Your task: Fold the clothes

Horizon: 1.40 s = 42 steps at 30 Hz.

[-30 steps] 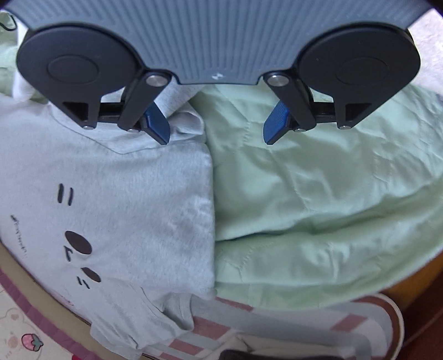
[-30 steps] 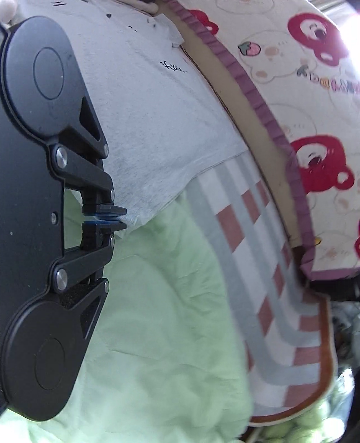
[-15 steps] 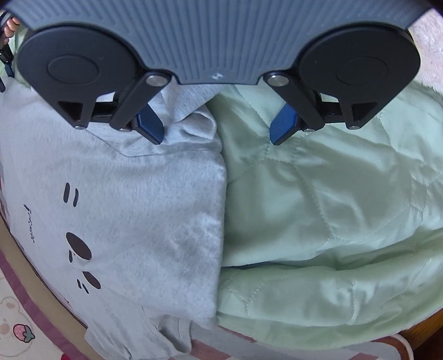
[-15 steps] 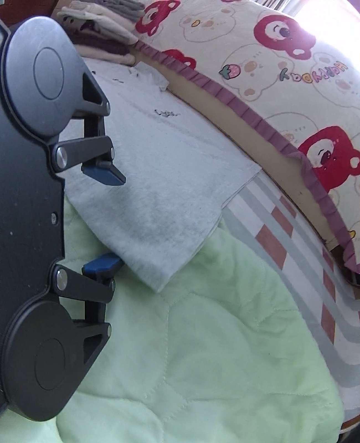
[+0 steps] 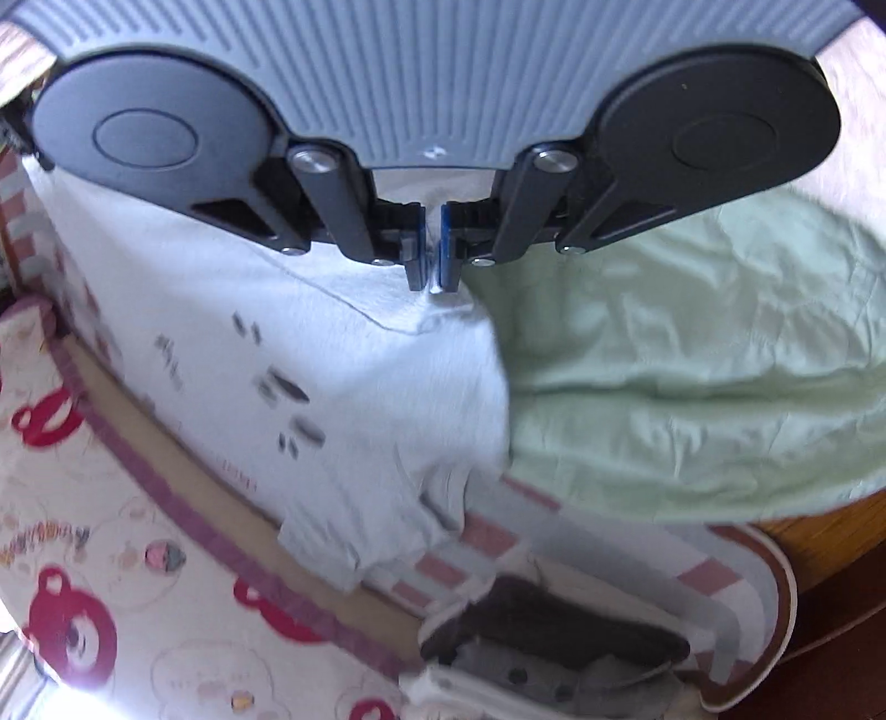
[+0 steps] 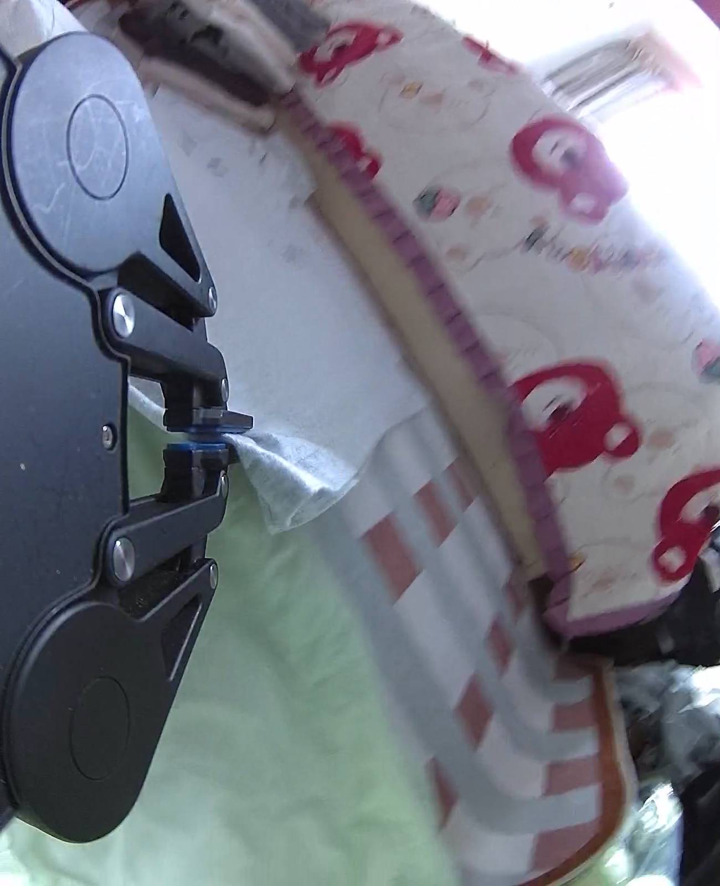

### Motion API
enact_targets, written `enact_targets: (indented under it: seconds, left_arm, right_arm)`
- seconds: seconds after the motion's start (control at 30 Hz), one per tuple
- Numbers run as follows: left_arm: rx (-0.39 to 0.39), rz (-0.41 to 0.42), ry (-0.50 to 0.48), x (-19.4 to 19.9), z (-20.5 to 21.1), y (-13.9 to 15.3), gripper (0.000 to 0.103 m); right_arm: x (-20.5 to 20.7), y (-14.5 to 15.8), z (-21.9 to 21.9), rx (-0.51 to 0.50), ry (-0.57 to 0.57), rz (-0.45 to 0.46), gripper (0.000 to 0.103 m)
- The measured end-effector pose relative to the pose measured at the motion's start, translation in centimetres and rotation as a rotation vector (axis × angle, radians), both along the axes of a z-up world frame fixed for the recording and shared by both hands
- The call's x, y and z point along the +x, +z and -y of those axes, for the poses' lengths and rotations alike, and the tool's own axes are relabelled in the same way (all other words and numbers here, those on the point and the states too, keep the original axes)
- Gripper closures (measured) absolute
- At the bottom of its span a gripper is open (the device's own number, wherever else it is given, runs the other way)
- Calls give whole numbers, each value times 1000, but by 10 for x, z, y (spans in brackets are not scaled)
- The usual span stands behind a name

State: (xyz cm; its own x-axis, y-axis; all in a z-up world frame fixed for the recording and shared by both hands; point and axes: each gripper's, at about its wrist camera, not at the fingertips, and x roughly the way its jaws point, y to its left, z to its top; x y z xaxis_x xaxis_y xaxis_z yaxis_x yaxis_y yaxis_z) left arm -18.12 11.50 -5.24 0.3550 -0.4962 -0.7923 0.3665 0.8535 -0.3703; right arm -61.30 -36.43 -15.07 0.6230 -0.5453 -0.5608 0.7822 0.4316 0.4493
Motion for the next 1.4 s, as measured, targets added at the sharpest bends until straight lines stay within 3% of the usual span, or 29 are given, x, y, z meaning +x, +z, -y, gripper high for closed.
enact_targets:
  seconds: [0.1,0.2,0.33,0.47,0.53,0.7,0.77,0.83,0.87,0.93,1.0,1.07,1.23,1.33,1.4]
  left_arm:
    - [79,-7,-21,-3,10,-21,100]
    - [104,46,-50,-4,22,-23,100]
    - [5,152,-34,-2,16,32,100]
    - [-28,204,-31,-22,4,77,100]
    - [-11,157,-34,-25,2,68,100]
    - [185,30,-32,-25,9,3,100]
    - [234,10,-17,-23,8,-9,103]
    - [269,23,4,-19,3,-9,100]
    - [258,26,12,-18,0,-7,99]
    - [209,30,11,-16,-5,2,97]
    - [189,59,-8,-13,2,11,92]
    - [170,91,-42,-5,15,17,79]
    - [113,213,-169,27,70,37,63]
    - [65,315,-219,52,101,53,59]
    - [12,361,-233,71,117,59,48]
  right_arm:
    - [7,-27,5,62,-13,-74,99]
    - [10,-16,6,32,-14,-70,99]
    - [4,33,5,-52,23,-6,99]
    - [0,69,-7,-111,52,-58,99]
    - [-2,54,-8,-91,53,-117,100]
    - [0,-15,-3,87,31,-214,99]
    - [5,-23,-9,101,20,-262,97]
    - [8,-22,-13,87,3,-317,90]
    - [8,-20,-13,84,-11,-338,90]
    - [3,-12,-8,101,-61,-350,74]
    - [-2,4,-4,94,-124,-339,68]
    - [7,26,-2,56,-121,-299,66]
    - [90,90,10,-70,107,-248,62]
    - [157,141,6,-131,346,-248,62]
    - [205,173,-5,-214,528,-256,60]
